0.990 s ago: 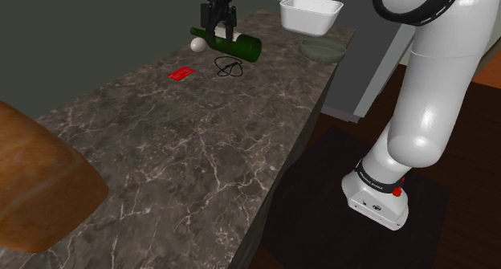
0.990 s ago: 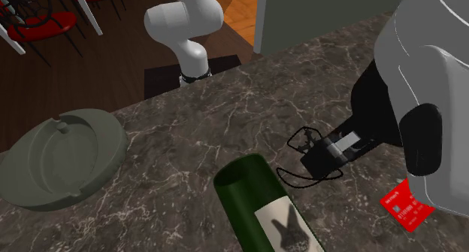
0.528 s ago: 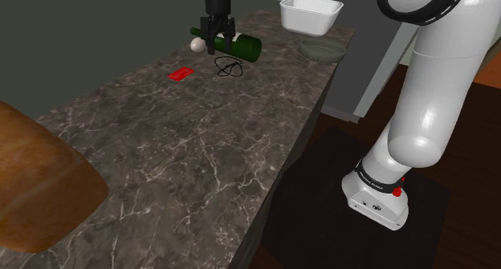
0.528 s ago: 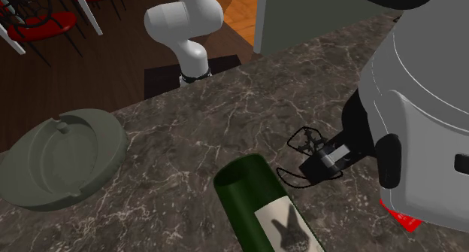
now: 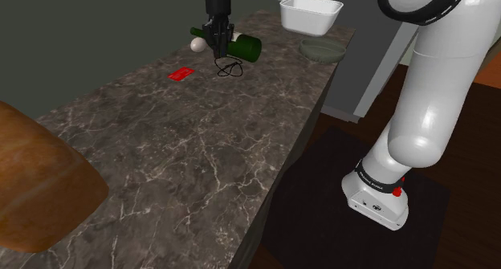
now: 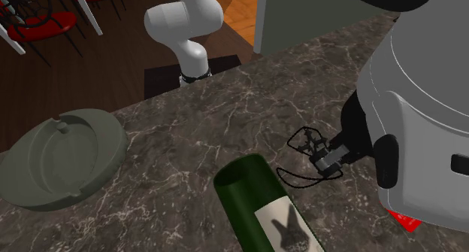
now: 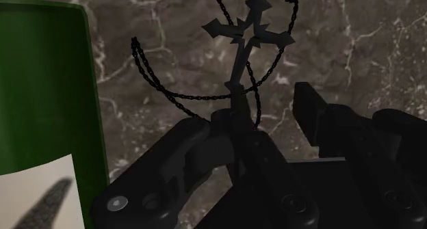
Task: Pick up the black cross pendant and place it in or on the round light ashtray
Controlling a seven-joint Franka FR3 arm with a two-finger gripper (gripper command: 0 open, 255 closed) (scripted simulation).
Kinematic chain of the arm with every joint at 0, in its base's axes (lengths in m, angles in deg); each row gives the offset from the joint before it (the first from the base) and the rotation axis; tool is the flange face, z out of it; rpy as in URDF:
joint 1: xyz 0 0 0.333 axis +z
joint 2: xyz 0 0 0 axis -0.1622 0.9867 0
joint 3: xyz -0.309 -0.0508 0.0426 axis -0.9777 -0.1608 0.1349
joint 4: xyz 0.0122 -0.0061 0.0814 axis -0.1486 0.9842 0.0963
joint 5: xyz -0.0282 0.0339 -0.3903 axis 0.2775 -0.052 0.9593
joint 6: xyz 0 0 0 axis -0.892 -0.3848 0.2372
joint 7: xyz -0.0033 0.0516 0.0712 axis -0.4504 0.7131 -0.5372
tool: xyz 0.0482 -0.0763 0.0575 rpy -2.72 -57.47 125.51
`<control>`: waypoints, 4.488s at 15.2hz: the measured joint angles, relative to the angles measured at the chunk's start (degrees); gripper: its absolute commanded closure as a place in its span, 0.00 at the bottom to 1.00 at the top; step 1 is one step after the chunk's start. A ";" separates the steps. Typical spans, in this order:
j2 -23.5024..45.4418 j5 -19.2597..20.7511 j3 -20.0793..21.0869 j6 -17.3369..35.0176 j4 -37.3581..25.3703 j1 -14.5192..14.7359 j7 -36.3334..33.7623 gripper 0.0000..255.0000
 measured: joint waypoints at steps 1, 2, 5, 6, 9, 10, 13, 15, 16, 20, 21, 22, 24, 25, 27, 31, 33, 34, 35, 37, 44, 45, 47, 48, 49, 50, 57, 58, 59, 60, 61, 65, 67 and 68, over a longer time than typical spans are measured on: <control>0.00 0.00 0.00 0.00 0.00 0.00 0.00 1.00; 0.00 0.00 0.00 0.00 0.00 0.00 0.00 1.00; 0.00 0.00 0.00 0.00 0.00 0.00 0.00 1.00; 0.00 0.00 0.00 0.00 0.00 0.00 0.00 1.00; 0.00 0.00 0.00 0.00 0.00 0.00 0.00 0.00; -5.35 -0.32 -0.10 3.74 8.55 0.07 0.69 0.00; -22.70 -1.65 0.31 34.08 36.08 0.64 2.18 0.00; -23.74 -1.87 0.59 41.53 39.74 0.75 2.34 0.00; -23.76 -1.93 0.76 43.37 40.75 0.85 2.27 0.00; -22.25 -2.06 0.93 46.57 41.62 0.96 2.50 0.00; -22.12 -2.06 0.97 46.81 41.69 0.98 2.48 0.00; -22.10 -2.07 0.98 46.90 41.73 0.99 2.48 0.00; -22.07 -2.07 0.99 46.97 41.75 1.00 2.48 0.00; -22.06 -2.07 0.99 46.98 41.75 1.00 2.47 0.00; -22.06 -2.07 0.99 46.99 41.75 1.00 2.47 1.00; -22.13 -2.08 1.03 47.04 41.68 1.03 2.48 1.00; -22.16 -2.09 1.04 47.04 41.63 1.04 2.50 1.00; -22.16 -2.10 1.04 47.06 41.64 1.04 2.52 1.00; -22.19 -2.11 1.04 47.06 41.65 1.05 2.54 1.00; -22.14 -2.09 1.04 47.04 41.60 1.03 2.52 1.00; -23.26 -1.40 0.94 42.63 38.50 0.84 1.47 1.00; -23.55 -1.30 0.90 41.73 37.89 0.80 1.34 1.00; -23.71 -1.09 0.86 40.20 36.50 0.74 1.04 1.00; -23.77 -1.01 0.81 39.51 35.88 0.69 0.98 1.00; -24.01 -0.93 0.80 38.79 35.39 0.68 0.82 1.00; -24.17 -0.85 0.77 38.00 34.75 0.64 0.70 1.00; -24.53 -0.25 0.75 33.01 30.05 0.54 -0.37 1.00; -25.02 -0.39 0.40 32.50 30.12 0.33 0.15 1.00; -25.86 -0.69 -0.26 32.19 30.86 -0.05 1.25 1.00; -26.86 -1.01 -1.05 31.68 31.57 -0.49 2.52 1.00; -27.60 -1.29 -1.91 31.30 32.19 -0.97 3.92 1.00; -31.37 -2.17 -5.21 30.33 36.00 -2.67 9.14 1.00; -32.93 -2.36 -6.99 29.41 37.20 -3.56 11.72 1.00; -33.17 -2.40 -7.88 28.90 37.20 -3.99 12.97 1.00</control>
